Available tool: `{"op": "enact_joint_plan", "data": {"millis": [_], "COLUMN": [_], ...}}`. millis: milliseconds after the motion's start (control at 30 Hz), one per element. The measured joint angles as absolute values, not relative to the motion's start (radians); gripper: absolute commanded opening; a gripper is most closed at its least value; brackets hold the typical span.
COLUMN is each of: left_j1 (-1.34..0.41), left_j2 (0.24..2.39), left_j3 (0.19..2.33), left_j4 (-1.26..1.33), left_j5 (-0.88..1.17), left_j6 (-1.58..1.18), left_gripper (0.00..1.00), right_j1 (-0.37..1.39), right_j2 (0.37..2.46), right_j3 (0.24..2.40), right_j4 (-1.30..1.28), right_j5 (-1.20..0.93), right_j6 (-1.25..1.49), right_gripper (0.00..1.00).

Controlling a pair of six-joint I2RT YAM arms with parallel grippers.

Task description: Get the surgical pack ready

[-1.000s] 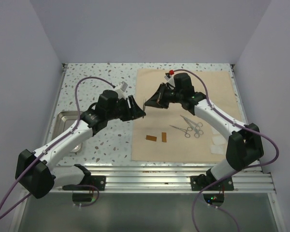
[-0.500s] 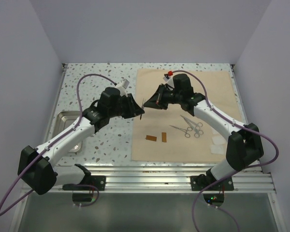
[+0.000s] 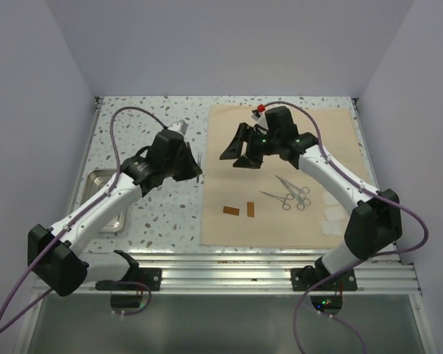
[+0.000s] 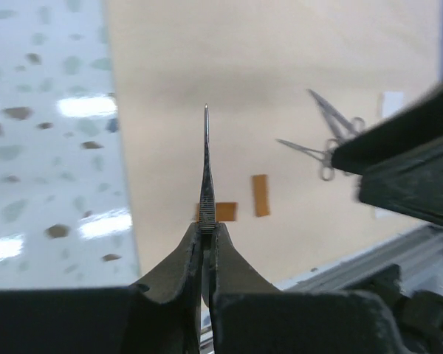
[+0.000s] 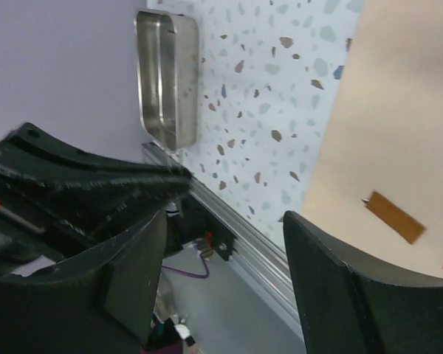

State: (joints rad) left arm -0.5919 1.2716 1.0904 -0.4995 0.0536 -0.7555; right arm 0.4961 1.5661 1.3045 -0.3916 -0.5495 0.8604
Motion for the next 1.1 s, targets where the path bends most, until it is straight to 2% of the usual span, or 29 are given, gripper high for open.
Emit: {"op": "enact_joint_plan", "data": {"millis": [133, 300, 500, 633, 900, 1100], "left_j1": [-0.541, -0.426, -0.328, -0.259, 0.049, 0.084], "left_j2": [1.267, 1.236, 1.245, 1.303, 1.389, 1.46], "left_j3": [1.15, 1.103, 1.021, 1.016, 0.95, 0.937], "left_j4": [-0.723, -0.964, -1.005, -0.909, -0.715, -0.659], "left_j5": [-0.146, -0.413, -0.531, -0.532, -0.381, -0.255], "left_j6": [-0.72, -0.693, -0.577, -0.42, -0.152, -0.062], "left_gripper": [0.0, 0.0, 0.0, 0.0, 0.0, 0.0], "right_j1": [0.429, 0.321, 0.314, 0.316, 0.316, 0.313], "right_j2": [1.563, 1.539, 1.507, 1.506, 1.473, 1.465], "right_j3": [1.357, 1.316, 1.245, 1.24, 1.229, 1.222], "right_j4": [-0.523, -0.639, -0.709, -0.739, -0.752, -0.752], "right_j5": [-0.505, -0.461, -0.461, -0.461, -0.461, -0.46], "right_j6": [0.725, 0.597, 0.528, 0.495, 0.462, 0.452], "right_gripper": [0.69, 0.69, 0.69, 0.69, 0.69, 0.69]}}
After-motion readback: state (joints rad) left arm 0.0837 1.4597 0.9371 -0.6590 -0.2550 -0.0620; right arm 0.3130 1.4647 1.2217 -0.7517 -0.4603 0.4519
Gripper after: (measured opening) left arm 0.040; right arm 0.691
